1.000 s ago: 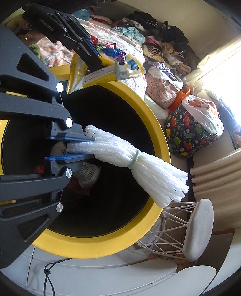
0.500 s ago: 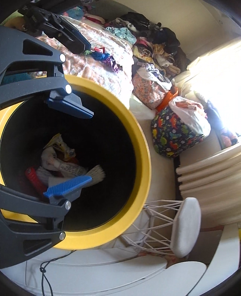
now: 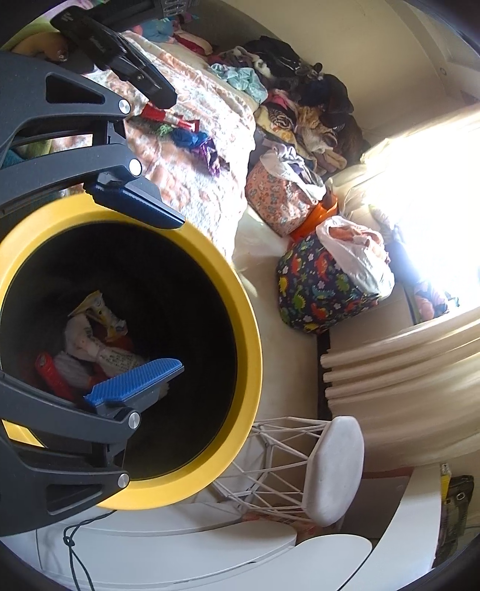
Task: Collect trash
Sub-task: 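Open both tools to drop the wrapper and bundle into the bin, then move both open tools back over the trash on the bed, then grasp the red chip bag with the left tool while the right tool grasps the green packet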
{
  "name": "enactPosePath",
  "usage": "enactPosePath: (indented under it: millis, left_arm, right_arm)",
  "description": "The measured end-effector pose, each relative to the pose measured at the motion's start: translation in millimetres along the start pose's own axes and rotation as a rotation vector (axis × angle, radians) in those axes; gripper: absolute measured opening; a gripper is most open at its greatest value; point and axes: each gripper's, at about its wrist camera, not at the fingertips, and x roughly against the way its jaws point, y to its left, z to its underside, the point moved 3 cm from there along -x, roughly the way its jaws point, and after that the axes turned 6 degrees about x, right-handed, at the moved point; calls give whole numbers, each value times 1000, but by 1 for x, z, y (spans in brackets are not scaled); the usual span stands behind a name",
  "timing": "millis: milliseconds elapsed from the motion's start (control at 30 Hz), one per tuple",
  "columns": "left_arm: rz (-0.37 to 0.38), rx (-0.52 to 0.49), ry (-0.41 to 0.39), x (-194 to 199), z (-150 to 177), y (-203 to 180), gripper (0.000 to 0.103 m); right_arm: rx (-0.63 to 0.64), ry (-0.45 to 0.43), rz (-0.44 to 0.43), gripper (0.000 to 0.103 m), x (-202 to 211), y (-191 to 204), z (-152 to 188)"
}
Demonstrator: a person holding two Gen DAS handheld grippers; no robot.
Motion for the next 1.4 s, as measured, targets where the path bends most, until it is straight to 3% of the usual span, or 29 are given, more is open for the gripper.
enactPosePath:
  millis: [333, 700, 1067, 1400]
  left_arm:
    - [-70, 57, -40, 12, -11, 38, 92]
    - [-129, 130, -24, 16, -12, 81, 90]
    - [-154, 158, 52, 0, -1, 108, 48]
    - [-147, 201, 98, -15, 3, 128, 24]
  right_arm:
    - [73, -7, -45, 70, -1, 36, 1]
    - [144, 14, -118, 72, -12, 88, 10]
    - [172, 70, -165, 72, -38, 130, 21]
    - [187, 123, -183, 72, -70, 156, 24]
